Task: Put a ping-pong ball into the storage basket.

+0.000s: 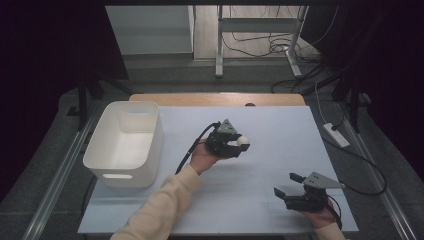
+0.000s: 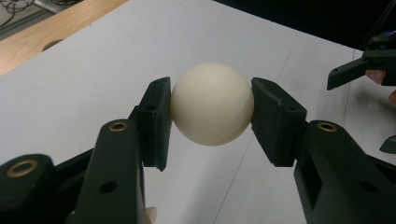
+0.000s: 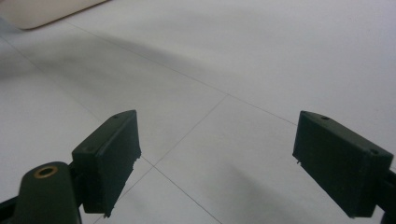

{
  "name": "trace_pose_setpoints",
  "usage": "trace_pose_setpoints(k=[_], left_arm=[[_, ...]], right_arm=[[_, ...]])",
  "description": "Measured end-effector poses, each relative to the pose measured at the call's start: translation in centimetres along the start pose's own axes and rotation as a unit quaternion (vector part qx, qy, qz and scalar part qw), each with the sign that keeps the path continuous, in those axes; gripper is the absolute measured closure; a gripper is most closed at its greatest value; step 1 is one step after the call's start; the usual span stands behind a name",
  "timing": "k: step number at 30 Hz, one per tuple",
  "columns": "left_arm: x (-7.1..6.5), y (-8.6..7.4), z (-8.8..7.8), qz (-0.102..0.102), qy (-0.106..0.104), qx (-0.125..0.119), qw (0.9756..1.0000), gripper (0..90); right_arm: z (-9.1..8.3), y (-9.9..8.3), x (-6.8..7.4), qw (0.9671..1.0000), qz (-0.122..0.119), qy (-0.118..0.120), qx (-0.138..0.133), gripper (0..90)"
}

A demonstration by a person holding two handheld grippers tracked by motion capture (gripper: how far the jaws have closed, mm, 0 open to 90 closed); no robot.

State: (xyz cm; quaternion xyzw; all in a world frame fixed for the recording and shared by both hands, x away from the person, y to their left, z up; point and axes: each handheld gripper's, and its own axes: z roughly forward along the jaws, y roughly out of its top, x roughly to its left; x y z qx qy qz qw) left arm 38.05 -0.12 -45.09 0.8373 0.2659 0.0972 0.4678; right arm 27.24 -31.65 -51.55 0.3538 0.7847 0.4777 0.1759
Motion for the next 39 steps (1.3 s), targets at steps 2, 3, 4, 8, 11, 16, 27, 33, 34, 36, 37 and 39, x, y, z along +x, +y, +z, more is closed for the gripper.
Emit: trace_pose_setpoints(k=[2,3,4,8,11,16,27,33,34,36,37,39], left_arm=[[-0.1,0.0,-0.2,0.002,0.0,-0.002,1.0,50.8],[-0.1,0.0,-0.3,0.002,0.001,-0.003,1.0,50.8],[-0.2,0.0,-0.4,0.003,-0.001,-0.004,1.0,50.8],[-0.3,0.0,-0.8,0.004,0.0,-0.008,1.0,50.8],[-0.4,-0.1,-1.1,0.003,0.0,-0.01,0.9999,50.8],[-0.5,-0.3,-1.6,0.002,0.0,-0.014,0.9999,50.8],[-0.3,-1.0,-2.8,-0.005,0.007,-0.018,0.9998,50.8],[-0.1,-1.5,-3.5,-0.011,0.007,-0.021,0.9997,50.8],[-0.1,-1.6,-3.6,-0.012,0.008,-0.021,0.9997,50.8],[-0.1,-1.8,-3.8,-0.014,0.009,-0.022,0.9996,50.8],[0.0,-1.9,-3.9,-0.013,0.009,-0.022,0.9996,50.8],[0.0,-1.9,-4.0,-0.015,0.01,-0.022,0.9996,50.8]], right_arm=[[0.0,0.0,0.0,1.0,0.0,0.0,0.0,14.6],[0.0,0.0,0.0,1.0,-0.001,0.0,0.001,14.5],[0.0,0.0,0.0,1.0,-0.001,0.0,0.001,14.5],[0.0,0.0,0.0,1.0,-0.001,0.0,0.0,14.6],[0.0,0.0,0.0,1.0,-0.002,-0.001,0.001,14.5],[0.1,0.0,0.0,1.0,-0.002,0.0,0.0,14.5],[0.1,0.1,0.1,1.0,-0.004,0.0,0.002,14.6],[0.1,0.1,0.1,1.0,-0.005,0.0,0.002,14.5],[0.1,0.1,0.1,1.0,-0.005,0.0,0.002,14.5],[0.1,0.1,0.1,1.0,-0.004,0.0,0.002,14.5],[0.2,0.1,0.1,1.0,-0.004,0.0,0.003,14.5],[0.2,0.1,0.2,1.0,-0.005,0.0,0.003,14.5]])
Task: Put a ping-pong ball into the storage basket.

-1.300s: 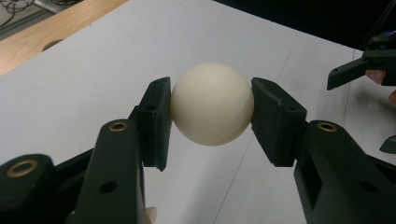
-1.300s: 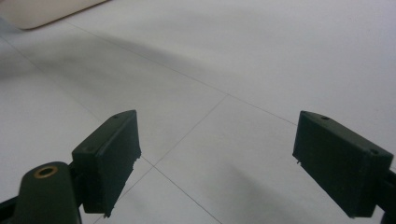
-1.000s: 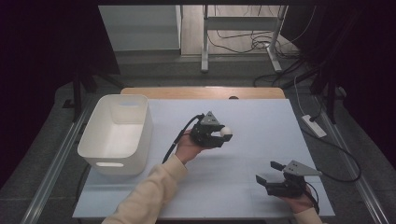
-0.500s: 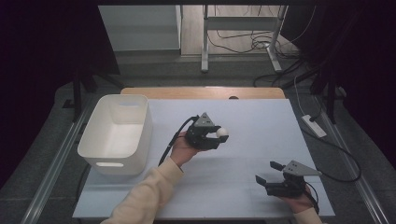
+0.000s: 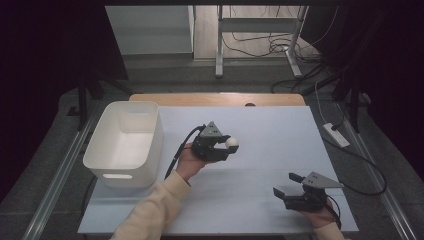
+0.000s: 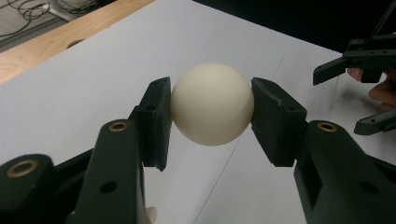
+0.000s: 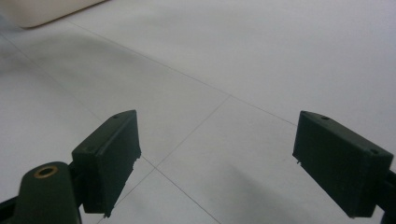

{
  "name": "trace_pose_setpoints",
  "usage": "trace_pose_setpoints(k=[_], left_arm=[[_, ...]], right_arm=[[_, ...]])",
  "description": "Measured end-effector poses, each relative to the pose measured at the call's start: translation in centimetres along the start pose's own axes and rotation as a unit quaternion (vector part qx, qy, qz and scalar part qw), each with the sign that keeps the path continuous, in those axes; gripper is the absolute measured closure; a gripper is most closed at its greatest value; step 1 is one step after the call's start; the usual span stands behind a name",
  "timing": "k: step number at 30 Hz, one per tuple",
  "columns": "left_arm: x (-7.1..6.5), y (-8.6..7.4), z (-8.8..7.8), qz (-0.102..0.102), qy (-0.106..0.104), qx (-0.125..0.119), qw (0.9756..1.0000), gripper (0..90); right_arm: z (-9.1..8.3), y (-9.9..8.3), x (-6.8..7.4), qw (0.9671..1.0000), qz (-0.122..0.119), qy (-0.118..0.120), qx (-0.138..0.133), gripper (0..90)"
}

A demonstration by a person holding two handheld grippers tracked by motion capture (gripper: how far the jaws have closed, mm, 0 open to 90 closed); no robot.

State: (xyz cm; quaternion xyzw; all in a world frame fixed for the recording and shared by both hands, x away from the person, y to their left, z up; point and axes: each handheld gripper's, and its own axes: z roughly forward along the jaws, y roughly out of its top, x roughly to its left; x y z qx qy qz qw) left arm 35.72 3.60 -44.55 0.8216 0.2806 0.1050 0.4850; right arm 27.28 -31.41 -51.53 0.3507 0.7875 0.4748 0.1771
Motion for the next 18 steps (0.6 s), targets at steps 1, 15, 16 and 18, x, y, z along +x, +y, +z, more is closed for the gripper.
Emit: trace_pose_setpoints(k=[1,15,16,18], left_arm=[[0.1,-0.1,-0.2,-0.001,0.001,-0.001,1.0,50.8],[0.4,-0.9,-1.4,-0.007,0.004,-0.008,0.9999,50.8],[0.5,-1.0,-1.5,-0.008,0.005,-0.009,0.9999,50.8],[0.6,-1.1,-1.8,-0.01,0.007,-0.01,0.9999,50.8]], right_arm=[[0.0,0.0,0.0,1.0,0.0,0.0,0.0,14.5],[0.0,0.0,0.1,1.0,0.0,0.001,0.0,14.5],[0.0,0.0,0.1,1.0,-0.001,0.001,0.0,14.5],[0.0,0.0,0.1,1.0,0.0,0.002,0.0,14.5]])
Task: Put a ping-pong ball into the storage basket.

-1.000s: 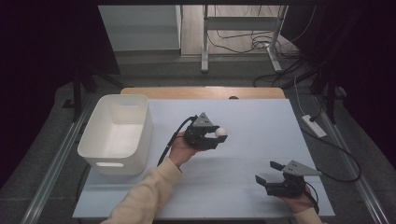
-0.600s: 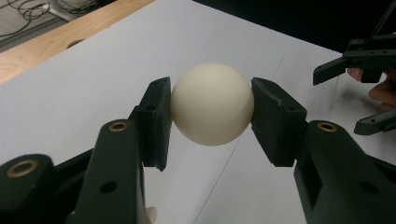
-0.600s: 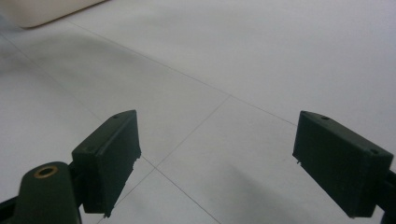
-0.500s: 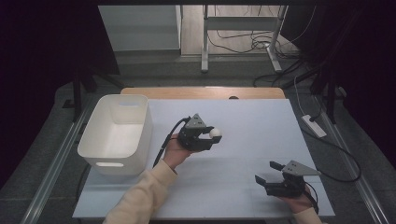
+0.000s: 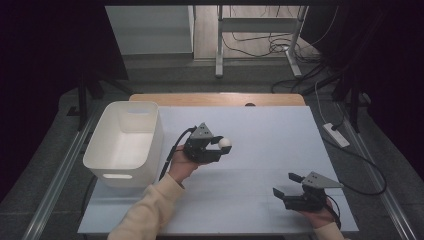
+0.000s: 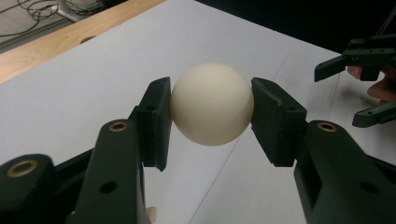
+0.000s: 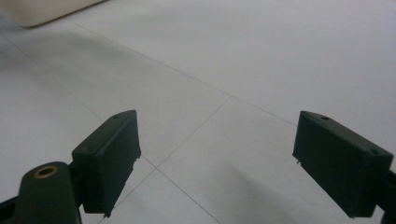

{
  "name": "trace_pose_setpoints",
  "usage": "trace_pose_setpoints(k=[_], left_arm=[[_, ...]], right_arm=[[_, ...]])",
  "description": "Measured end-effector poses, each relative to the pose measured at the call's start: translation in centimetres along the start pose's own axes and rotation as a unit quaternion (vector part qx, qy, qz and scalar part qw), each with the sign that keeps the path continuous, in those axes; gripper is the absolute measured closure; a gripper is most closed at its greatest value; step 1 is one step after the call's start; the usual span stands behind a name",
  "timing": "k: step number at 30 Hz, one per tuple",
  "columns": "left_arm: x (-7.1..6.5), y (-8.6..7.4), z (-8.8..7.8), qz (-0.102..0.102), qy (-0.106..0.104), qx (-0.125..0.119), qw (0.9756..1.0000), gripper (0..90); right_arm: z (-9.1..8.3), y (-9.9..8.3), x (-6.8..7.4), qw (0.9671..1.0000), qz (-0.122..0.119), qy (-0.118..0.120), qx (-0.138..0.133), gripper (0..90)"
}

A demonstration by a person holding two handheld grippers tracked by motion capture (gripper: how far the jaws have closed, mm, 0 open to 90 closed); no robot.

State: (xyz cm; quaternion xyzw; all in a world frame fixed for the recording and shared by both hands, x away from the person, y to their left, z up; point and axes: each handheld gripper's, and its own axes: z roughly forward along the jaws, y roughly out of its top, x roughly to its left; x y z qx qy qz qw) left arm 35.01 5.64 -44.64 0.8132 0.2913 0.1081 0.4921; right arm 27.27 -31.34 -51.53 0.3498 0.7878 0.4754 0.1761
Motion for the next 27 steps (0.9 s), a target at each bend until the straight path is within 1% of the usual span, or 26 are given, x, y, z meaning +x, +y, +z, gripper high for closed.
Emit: trace_pose_setpoints(k=[8,17,27], left_arm=[[0.4,-0.5,-1.1,-0.006,0.008,-0.004,0.9999,50.8],[0.8,-0.7,-2.4,-0.01,0.018,-0.011,0.9997,50.8],[0.8,-0.9,-3.2,-0.012,0.024,-0.015,0.9995,50.8]], right_arm=[[0.0,0.1,0.0,1.0,0.0,-0.001,-0.002,14.5],[0.0,0.1,0.0,1.0,-0.002,-0.001,-0.002,14.5],[0.1,0.1,0.1,1.0,-0.001,0.001,-0.001,14.5]])
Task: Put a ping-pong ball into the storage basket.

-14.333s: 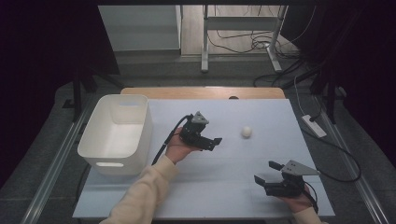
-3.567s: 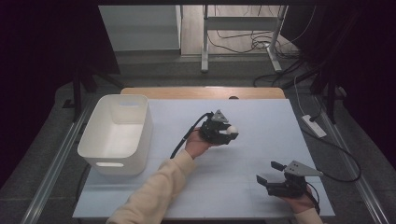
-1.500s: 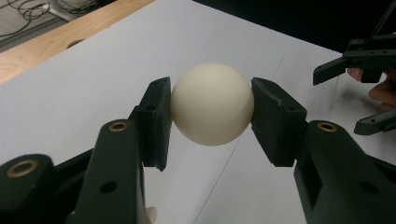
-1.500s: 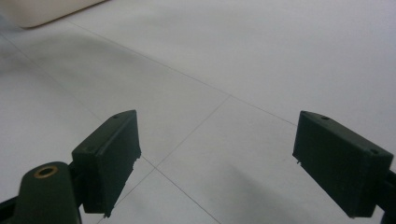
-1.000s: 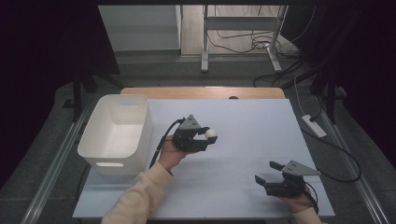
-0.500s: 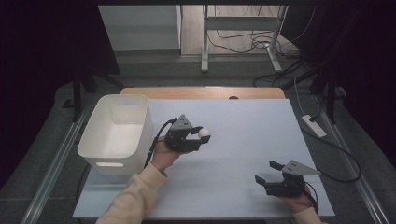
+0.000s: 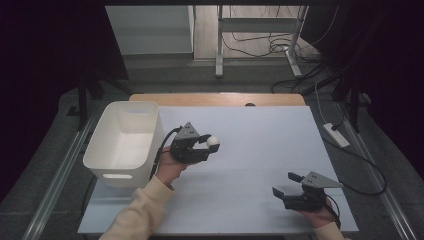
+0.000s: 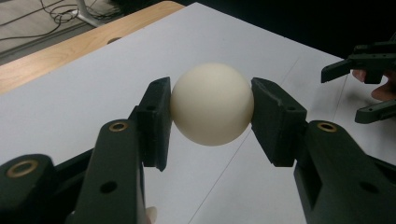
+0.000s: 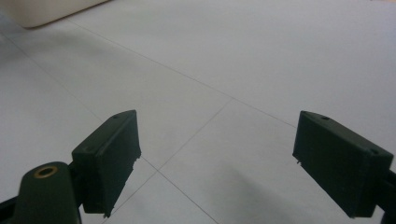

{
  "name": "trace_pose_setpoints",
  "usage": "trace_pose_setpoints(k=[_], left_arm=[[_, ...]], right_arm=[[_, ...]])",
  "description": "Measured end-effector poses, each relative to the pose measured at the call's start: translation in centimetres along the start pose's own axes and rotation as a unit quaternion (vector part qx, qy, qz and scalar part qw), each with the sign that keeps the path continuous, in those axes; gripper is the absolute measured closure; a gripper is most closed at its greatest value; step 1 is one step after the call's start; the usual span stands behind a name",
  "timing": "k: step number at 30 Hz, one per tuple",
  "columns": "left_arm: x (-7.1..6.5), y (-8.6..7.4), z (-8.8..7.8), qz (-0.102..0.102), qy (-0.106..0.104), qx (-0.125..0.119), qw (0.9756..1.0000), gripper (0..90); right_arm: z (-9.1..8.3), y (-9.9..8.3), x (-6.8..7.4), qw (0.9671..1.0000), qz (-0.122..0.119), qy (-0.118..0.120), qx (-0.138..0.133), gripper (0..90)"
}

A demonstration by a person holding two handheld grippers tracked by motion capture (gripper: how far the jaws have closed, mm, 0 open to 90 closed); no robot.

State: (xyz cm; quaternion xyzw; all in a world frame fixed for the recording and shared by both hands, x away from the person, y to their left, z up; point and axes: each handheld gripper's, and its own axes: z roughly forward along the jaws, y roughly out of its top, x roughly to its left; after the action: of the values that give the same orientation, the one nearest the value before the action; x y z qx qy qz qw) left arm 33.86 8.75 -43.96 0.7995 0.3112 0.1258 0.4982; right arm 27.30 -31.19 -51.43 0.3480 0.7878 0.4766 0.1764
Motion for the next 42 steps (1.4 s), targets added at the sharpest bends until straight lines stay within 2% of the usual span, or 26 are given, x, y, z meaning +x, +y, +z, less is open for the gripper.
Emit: trace_pose_setpoints(k=[9,25,42], left_arm=[[0.3,0.0,-0.8,-0.005,0.01,-0.007,0.9999,50.8],[0.8,1.2,-2.7,-0.002,0.029,-0.025,0.9993,50.8],[1.7,2.4,-4.5,-0.009,0.046,-0.047,0.9978,50.8]], right_arm=[[0.0,0.0,0.0,1.0,0.0,0.0,0.0,14.5],[0.1,0.0,0.0,1.0,-0.002,0.0,0.001,14.5],[0.1,0.1,0.0,1.0,-0.002,-0.001,0.001,14.5]])
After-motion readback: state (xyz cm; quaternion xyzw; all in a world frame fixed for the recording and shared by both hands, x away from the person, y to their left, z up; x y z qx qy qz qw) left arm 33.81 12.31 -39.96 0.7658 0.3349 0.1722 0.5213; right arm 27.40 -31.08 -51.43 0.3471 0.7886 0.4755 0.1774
